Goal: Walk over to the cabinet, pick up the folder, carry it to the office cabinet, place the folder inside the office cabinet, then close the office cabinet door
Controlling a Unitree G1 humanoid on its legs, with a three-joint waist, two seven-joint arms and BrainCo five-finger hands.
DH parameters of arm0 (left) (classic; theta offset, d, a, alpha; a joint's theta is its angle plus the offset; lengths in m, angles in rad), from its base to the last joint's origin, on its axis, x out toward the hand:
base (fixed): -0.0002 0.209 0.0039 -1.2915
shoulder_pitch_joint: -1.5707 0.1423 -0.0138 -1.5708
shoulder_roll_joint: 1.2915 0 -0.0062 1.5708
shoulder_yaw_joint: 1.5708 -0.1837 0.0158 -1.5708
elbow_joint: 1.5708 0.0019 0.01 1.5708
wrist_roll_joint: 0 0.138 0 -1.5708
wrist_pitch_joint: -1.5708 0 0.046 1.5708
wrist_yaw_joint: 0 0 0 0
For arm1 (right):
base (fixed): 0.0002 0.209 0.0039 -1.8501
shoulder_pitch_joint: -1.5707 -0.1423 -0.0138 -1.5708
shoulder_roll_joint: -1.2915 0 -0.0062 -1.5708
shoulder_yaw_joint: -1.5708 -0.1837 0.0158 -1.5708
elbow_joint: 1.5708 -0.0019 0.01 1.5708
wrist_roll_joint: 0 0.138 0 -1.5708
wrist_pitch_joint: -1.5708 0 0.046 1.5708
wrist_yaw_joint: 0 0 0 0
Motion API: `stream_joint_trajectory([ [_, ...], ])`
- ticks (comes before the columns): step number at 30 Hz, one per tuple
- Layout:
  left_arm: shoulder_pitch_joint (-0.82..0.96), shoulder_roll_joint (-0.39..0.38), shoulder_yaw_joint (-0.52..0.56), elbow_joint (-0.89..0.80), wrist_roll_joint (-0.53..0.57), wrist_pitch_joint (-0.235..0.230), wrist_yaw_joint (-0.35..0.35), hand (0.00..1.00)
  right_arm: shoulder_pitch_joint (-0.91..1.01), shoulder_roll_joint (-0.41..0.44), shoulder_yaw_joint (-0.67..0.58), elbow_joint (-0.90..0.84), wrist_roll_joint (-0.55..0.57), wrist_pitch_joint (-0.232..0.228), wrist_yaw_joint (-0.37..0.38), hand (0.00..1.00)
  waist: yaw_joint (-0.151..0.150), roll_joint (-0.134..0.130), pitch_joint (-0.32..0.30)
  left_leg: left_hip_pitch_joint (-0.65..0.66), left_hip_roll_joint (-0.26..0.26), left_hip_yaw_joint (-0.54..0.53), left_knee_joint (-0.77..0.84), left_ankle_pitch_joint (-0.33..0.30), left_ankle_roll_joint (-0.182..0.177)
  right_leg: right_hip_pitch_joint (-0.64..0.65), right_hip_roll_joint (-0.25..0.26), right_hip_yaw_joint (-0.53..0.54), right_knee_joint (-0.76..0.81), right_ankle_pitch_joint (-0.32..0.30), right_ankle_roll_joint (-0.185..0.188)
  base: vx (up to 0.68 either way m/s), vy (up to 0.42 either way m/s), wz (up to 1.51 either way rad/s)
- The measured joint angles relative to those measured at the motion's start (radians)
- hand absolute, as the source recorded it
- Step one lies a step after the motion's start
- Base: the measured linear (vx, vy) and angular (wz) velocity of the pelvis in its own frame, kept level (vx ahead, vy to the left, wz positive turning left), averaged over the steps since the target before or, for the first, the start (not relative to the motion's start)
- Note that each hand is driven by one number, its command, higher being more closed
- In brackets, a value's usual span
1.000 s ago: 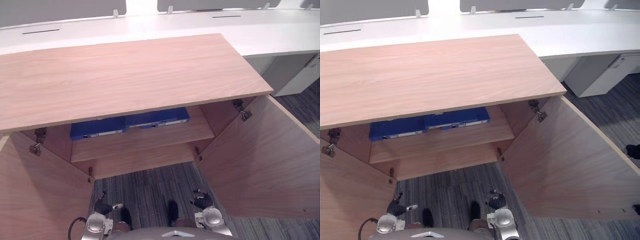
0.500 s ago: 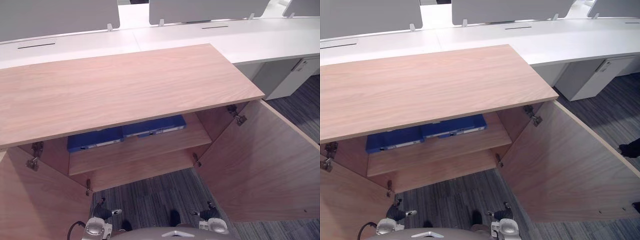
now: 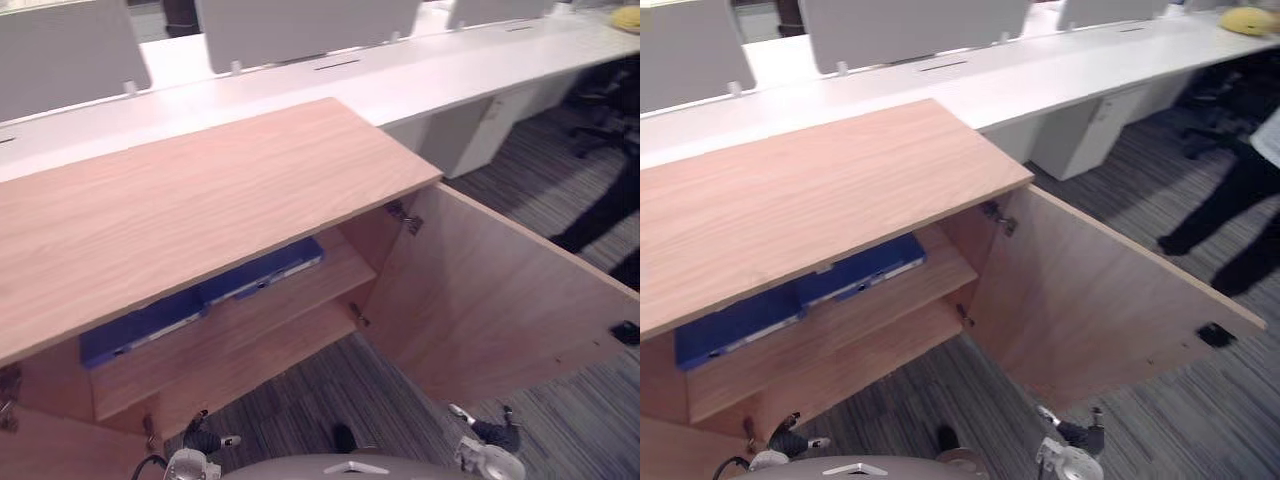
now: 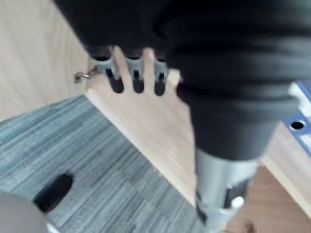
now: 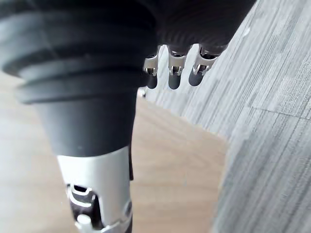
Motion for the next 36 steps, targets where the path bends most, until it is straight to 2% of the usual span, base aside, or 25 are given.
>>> stream_joint_trajectory([
  [5, 0.011, -0.002, -0.001, 0.001, 0.016, 0.0, 0.0, 0.0, 0.006, 0.006, -0.061, -0.082, 0.024, -0.004, -0.039, 0.0, -0.03, 0.013, -0.005, -0.004, 0.014, 0.07, 0.051, -0.044, -0.004, -0.028, 0.017, 0.065, 0.01, 0.002, -0.002, 0.02, -0.03, -0.47],
  [7, 0.017, -0.007, -0.003, 0.001, 0.035, 0.0, -0.002, 0.0, 0.001, 0.005, -0.087, -0.138, 0.045, -0.01, -0.057, 0.0, -0.034, 0.035, -0.004, -0.003, 0.029, 0.103, 0.094, -0.078, -0.007, -0.03, 0.028, 0.082, 0.014, 0.004, 0.0, 0.04, -0.05, -0.46],
  [11, 0.023, -0.023, -0.01, 0.0, 0.053, 0.0, -0.002, 0.0, -0.039, 0.0, -0.117, -0.208, 0.061, -0.025, -0.078, 0.0, -0.054, 0.078, 0.006, -0.004, 0.036, 0.141, 0.116, -0.103, -0.008, -0.05, 0.04, 0.095, 0.025, 0.004, 0.0, 0.02, -0.046, -0.36],
  [13, 0.003, -0.031, -0.05, 0.0, 0.057, 0.008, -0.005, 0.0, -0.086, -0.001, -0.119, -0.246, 0.08, -0.04, -0.081, 0.0, -0.067, 0.104, 0.016, -0.005, 0.036, 0.183, 0.119, -0.114, -0.014, -0.072, 0.05, 0.136, 0.03, 0.005, 0.002, -0.02, -0.039, -0.52],
  [16, -0.017, -0.047, -0.09, -0.002, 0.068, 0.006, -0.006, 0.0, -0.132, -0.014, -0.131, -0.251, 0.103, -0.048, -0.081, 0.0, -0.086, 0.121, 0.033, -0.005, 0.039, 0.187, 0.133, -0.124, -0.015, -0.073, 0.053, 0.146, 0.03, 0.005, 0.002, -0.01, -0.053, -0.21],
  [18, -0.036, -0.064, -0.11, -0.011, 0.069, -0.001, -0.006, 0.0, -0.183, -0.068, -0.132, -0.245, 0.152, -0.05, -0.081, 0.0, -0.098, 0.148, 0.051, -0.006, 0.038, 0.189, 0.14, -0.134, -0.015, -0.083, 0.056, 0.166, 0.029, 0.006, 0.004, -0.02, -0.068, -0.28],
  [19, -0.04, -0.067, -0.114, -0.012, 0.068, -0.003, -0.006, 0.0, -0.196, -0.083, -0.132, -0.244, 0.168, -0.051, -0.08, 0.0, -0.102, 0.146, 0.06, -0.009, 0.038, 0.19, 0.142, -0.137, -0.015, -0.087, 0.057, 0.169, 0.028, 0.007, 0.006, -0.03, -0.06, -0.26],
  [20, -0.045, -0.071, -0.12, -0.015, 0.068, -0.005, -0.008, 0.0, -0.22, -0.112, -0.136, -0.24, 0.192, -0.061, -0.08, 0.0, -0.109, 0.164, 0.064, -0.012, 0.038, 0.191, 0.146, -0.14, -0.016, -0.093, 0.058, 0.177, 0.027, 0.008, 0.007, -0.03, -0.064, -0.24],
  [27, -0.05, -0.072, -0.149, -0.017, 0.046, -0.013, -0.028, 0.0, -0.333, -0.233, -0.177, -0.159, 0.287, -0.078, -0.08, 0.0, -0.137, 0.21, 0.102, -0.016, 0.038, 0.19, 0.146, -0.144, -0.016, -0.098, 0.06, 0.19, 0.018, 0.015, 0.018, -0.02, -0.078, -0.06],
  [32, -0.044, -0.07, -0.161, -0.016, 0.03, -0.019, -0.033, 0.0, -0.368, -0.336, -0.146, -0.091, 0.322, -0.079, -0.068, 0.0, -0.141, 0.22, 0.109, -0.024, 0.038, 0.19, 0.147, -0.145, -0.019, -0.099, 0.053, 0.19, -0.008, 0.018, 0.017, -0.05, -0.088, -0.02],
  [36, -0.038, -0.07, -0.196, -0.015, 0.03, -0.024, -0.04, 0.0, -0.386, -0.449, -0.051, -0.026, 0.335, -0.075, -0.006, 0.0, -0.141, 0.222, 0.11, -0.032, 0.04, 0.188, 0.148, -0.145, -0.019, -0.106, 0.055, 0.186, -0.007, 0.019, 0.019, -0.01, -0.081, 0.01],
])
